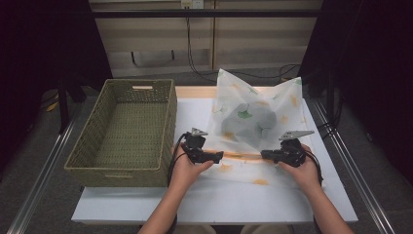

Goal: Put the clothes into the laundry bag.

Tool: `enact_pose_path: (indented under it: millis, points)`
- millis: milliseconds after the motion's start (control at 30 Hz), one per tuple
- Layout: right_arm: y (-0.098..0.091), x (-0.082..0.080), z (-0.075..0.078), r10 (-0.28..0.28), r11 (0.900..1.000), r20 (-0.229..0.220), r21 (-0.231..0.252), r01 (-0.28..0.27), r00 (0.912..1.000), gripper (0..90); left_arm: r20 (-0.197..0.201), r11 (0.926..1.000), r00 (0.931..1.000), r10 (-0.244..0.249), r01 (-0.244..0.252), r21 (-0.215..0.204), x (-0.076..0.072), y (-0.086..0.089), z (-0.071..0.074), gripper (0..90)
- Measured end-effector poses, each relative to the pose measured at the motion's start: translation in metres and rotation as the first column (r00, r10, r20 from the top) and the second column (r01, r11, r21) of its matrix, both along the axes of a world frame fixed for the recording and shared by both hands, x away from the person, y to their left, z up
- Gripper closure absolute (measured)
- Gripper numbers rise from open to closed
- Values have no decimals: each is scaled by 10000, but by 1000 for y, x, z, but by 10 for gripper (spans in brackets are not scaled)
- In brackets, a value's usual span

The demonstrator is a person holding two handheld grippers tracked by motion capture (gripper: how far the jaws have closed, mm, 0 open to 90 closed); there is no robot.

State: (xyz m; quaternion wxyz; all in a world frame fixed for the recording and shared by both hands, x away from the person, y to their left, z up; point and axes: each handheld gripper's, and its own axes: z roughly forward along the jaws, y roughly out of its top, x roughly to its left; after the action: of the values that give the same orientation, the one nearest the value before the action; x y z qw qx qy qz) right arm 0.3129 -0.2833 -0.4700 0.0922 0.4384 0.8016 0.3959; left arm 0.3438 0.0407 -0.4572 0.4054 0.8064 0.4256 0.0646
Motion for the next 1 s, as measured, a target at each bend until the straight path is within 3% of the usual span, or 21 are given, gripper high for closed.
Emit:
enact_pose_path:
  millis: [300,500,633,700,833,1000]
  points:
    - [0,-2,7,-120,9995,255,285,113,9996,765,-58,10000,10000,71,-71,50,0,1,-1,124]
    - [6,-2,11,-123,9998,795,-117,133,9968,539,-87,10000,9999,64,-64,15,-1,1,-3,129]
    - [6,0,12,-398,9991,796,-135,410,9960,429,-80,9999,9998,158,-158,26,-1,2,-4,129]
    - [4,1,13,-442,9987,745,-236,460,9962,392,-74,9999,9999,128,-128,56,-1,3,-4,129]
    - [4,2,15,-332,9976,1069,-561,394,9937,297,-49,9998,9998,175,-174,67,-3,5,-4,132]
    - [8,3,19,-343,9983,1137,-424,394,9929,222,-71,9998,9998,167,-166,73,-4,5,-5,132]
